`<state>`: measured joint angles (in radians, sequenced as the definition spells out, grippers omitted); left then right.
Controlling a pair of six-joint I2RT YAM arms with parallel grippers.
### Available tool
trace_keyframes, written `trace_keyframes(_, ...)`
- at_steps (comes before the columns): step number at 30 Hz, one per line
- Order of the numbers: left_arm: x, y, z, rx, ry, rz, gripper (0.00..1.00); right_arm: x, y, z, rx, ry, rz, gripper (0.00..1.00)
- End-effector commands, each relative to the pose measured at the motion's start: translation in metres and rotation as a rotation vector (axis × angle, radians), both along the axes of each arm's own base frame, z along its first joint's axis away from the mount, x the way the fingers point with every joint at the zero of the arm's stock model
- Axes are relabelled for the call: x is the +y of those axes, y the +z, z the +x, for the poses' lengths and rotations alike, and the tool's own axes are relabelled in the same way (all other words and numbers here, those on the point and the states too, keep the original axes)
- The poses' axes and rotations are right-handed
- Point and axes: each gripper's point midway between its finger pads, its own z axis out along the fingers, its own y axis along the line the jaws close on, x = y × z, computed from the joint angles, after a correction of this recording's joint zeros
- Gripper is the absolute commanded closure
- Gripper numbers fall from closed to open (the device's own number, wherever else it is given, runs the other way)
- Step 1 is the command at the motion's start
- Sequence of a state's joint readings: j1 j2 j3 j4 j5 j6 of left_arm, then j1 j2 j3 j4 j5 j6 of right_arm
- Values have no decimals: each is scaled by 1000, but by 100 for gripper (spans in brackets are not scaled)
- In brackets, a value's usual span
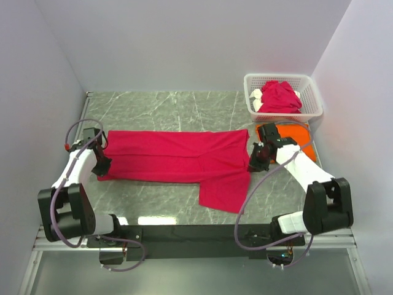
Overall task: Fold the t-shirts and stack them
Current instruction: Fold the tshirt
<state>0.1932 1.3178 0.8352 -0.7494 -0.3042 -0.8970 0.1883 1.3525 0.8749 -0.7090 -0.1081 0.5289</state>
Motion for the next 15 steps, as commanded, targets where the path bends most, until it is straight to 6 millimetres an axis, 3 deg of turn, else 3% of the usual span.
trace_keyframes(1,9,10,16,-8,-30,32,99,0,8,14,2,20,9,99)
trace_keyframes(9,9,9,36,-11,-76,24,99,3,6,37,19,15,15,98)
trace_keyframes(15,13,7,46,5,-113,42,99,-7,7,48,14,-19,6,98)
